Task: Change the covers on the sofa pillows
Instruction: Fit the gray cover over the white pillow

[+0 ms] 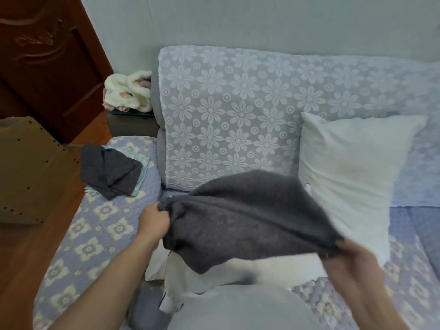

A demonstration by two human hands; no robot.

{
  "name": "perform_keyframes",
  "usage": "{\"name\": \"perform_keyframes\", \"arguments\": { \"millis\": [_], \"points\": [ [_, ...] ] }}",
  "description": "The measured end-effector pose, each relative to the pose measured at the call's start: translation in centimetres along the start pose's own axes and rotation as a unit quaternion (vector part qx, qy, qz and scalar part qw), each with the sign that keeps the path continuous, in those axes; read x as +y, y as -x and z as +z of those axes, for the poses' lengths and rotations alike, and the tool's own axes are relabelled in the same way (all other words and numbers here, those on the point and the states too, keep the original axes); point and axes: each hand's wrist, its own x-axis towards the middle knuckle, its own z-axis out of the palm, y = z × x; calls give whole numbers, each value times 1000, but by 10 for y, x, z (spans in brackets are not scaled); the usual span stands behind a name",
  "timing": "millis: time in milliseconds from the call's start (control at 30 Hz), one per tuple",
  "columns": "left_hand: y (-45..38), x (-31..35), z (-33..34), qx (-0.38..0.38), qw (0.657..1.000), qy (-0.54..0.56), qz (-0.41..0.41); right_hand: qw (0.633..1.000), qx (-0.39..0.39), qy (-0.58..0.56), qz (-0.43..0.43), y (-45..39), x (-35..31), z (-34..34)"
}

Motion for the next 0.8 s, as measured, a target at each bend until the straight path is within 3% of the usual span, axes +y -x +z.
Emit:
{"name": "perform_keyframes", "arguments": {
  "millis": [100,133,200,233,300,433,500,567,600,667,733,800],
  "points": [
    [-3,3,3,-23,999,15,45,975,91,177,99,-1,48,-62],
    [0,8,4,-41,996,6,78,944,117,286,111,-7,61,-78],
    [6,23,4,-87,987,-4,138,850,133,487,149,-18,81,-94],
    [8,28,1,-111,981,-6,161,810,157,542,156,-28,83,-94],
    [11,36,-6,-158,963,-20,217,809,184,551,90,-50,70,-75],
    [29,39,-26,-255,917,-79,298,812,166,557,-51,-97,9,-7],
    [42,41,-31,-279,904,-71,317,820,193,539,19,-119,-6,7],
    [47,38,-34,-271,905,-51,323,811,149,556,108,-132,-7,15],
    [48,35,-36,-266,907,-49,323,810,108,566,111,-138,-7,25],
    [51,28,-37,-271,906,-57,321,812,63,580,21,-148,-9,52],
    [59,21,-40,-270,907,-56,319,758,91,639,-89,-165,-21,71],
    [67,15,-47,-250,917,-27,310,673,183,706,-123,-171,-43,64]
  ]
}}
